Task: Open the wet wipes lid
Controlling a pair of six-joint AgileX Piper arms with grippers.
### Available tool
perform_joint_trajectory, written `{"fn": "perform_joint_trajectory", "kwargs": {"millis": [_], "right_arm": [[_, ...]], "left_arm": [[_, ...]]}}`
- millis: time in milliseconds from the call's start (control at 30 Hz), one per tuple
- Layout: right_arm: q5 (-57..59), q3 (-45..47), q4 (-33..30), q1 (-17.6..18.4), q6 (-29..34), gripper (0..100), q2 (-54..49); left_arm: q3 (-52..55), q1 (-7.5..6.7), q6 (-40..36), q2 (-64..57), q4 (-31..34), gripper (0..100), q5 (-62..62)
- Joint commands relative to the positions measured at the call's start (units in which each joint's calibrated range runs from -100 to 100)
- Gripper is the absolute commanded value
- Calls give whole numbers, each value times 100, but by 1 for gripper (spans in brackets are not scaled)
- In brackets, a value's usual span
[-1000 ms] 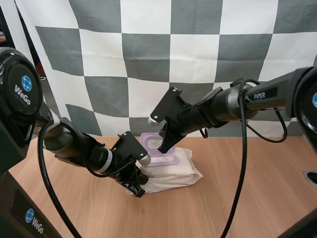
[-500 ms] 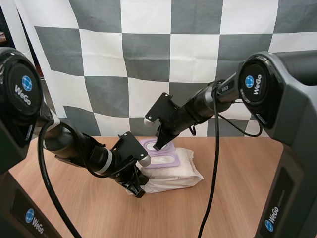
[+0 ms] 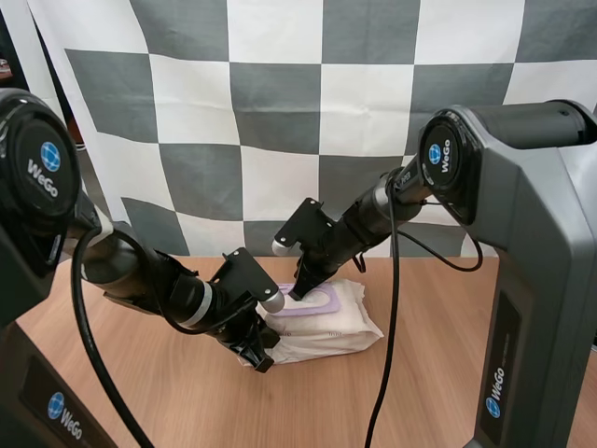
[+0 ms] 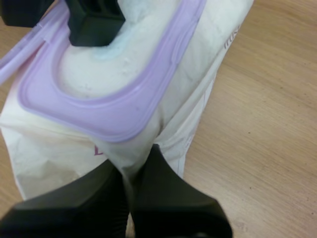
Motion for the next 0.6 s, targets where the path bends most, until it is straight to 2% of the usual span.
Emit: {"fn": "perform_joint_trajectory", "kwargs": {"millis": [0,133,200,267,333,367,400,467,500,567], "right_arm": [[-310,-47,-102,0,-9,0,-215],[-427,-60,-259,0,87,0,-1081],[-456,-60,-674,0,577,0,-1651],[-456,-60,-1325,0,1272,0,-2259],[-363,-60,-2298,0,2031,0,-2812],[-222,-60,-2849,0,2447,0,-3113],[-69,-60,-3407,0,2849,0,-3412],[428,-60,-4248,0,3633,0,-3935],[717,-60,-4618,0,3970,0,-4213],[1253,-60,-5039,0,4430,0,-4713]], "left_arm": [[3,4,88,9,-5,0,-16],[3,4,88,9,-5,0,-16],[3,4,88,9,46,0,-16],[3,4,88,9,147,5,-16],[3,4,88,-5,333,21,-16],[3,4,88,-5,388,35,-16],[3,4,88,-16,444,53,3],[3,4,88,-78,485,96,137],[3,4,88,-138,485,100,247],[3,4,88,-360,475,100,489]]}}
